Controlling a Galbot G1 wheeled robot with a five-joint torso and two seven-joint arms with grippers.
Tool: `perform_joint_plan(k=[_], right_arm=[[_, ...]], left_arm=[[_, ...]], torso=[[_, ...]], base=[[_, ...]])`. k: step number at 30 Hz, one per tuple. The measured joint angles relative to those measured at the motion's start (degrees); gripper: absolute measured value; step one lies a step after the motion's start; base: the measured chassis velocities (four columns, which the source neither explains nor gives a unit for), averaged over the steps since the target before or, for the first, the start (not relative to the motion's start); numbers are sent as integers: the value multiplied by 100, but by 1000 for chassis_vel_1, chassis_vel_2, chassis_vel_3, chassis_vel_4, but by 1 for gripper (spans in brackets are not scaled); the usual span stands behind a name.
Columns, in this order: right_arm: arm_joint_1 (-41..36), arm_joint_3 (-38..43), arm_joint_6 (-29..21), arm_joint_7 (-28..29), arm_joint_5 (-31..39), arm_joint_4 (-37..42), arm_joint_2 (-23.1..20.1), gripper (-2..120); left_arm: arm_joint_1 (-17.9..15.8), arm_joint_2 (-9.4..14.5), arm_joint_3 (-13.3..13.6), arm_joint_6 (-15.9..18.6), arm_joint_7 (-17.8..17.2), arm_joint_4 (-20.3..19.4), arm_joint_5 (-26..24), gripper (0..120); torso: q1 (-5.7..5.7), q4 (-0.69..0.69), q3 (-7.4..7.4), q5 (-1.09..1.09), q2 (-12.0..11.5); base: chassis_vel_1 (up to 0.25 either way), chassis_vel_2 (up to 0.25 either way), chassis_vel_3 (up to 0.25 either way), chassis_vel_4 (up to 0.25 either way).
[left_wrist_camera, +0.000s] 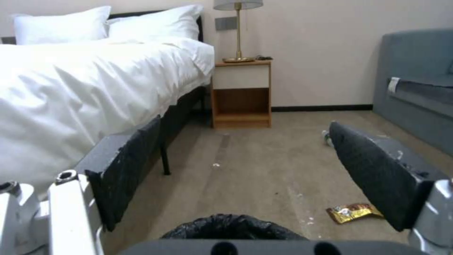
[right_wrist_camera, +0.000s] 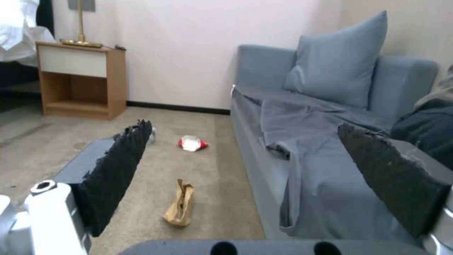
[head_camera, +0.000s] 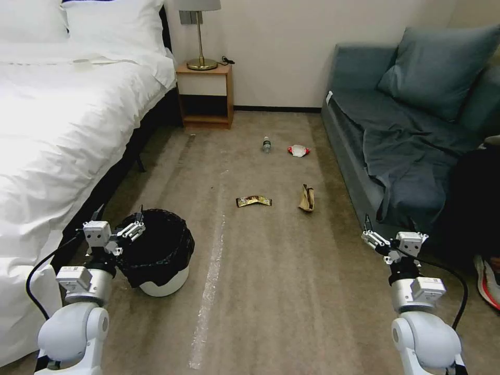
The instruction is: Pick up the trash bin, then pick up the garbage on the floor and place it into the trash bin.
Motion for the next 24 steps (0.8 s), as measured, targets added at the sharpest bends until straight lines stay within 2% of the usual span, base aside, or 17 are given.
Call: perform_joint_plan(k=[24], right_arm=[[0,0,0,0,0,0,0,100]], left_arm=[[0,0,0,0,0,0,0,96]], torso=[[0,0,0,0,0]], base=[[0,0,0,0]])
